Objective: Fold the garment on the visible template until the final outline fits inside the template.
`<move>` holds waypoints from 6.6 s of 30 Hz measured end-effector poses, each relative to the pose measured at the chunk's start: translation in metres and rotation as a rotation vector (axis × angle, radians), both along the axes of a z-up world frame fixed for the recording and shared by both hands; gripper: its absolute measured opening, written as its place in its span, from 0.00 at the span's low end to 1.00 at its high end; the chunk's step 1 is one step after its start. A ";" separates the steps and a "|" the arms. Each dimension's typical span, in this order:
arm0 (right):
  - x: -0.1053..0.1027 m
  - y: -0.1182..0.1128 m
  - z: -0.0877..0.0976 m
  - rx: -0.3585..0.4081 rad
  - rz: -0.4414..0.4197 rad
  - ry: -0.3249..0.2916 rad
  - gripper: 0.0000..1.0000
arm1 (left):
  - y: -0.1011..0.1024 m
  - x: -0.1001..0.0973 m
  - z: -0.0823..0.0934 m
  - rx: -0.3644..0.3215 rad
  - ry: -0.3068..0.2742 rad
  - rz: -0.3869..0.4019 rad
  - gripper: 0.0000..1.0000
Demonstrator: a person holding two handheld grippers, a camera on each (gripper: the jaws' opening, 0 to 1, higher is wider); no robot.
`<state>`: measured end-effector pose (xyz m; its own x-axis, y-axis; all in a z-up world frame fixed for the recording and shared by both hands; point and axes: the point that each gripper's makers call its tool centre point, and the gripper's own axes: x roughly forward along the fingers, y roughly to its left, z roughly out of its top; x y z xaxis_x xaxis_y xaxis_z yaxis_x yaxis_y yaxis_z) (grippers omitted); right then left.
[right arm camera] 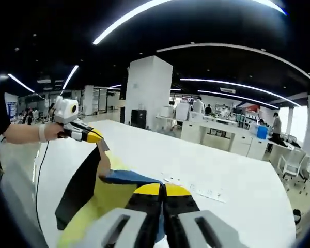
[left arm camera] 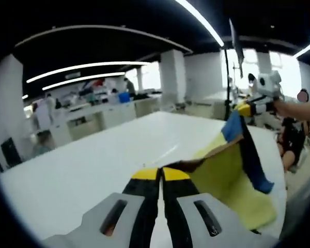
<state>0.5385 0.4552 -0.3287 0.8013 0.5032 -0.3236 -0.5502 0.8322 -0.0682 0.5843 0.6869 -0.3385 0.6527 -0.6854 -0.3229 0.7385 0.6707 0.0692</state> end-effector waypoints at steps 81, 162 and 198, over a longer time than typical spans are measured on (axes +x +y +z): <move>0.031 -0.010 -0.121 0.047 0.005 0.307 1.00 | -0.047 0.016 -0.085 0.020 0.194 -0.159 0.91; -0.191 -0.050 -0.166 0.185 -0.209 0.526 0.46 | 0.010 -0.144 -0.071 -0.138 0.243 -0.132 0.66; -0.169 -0.065 -0.183 0.189 -0.244 0.610 0.00 | 0.021 -0.144 -0.081 -0.149 0.275 -0.095 0.63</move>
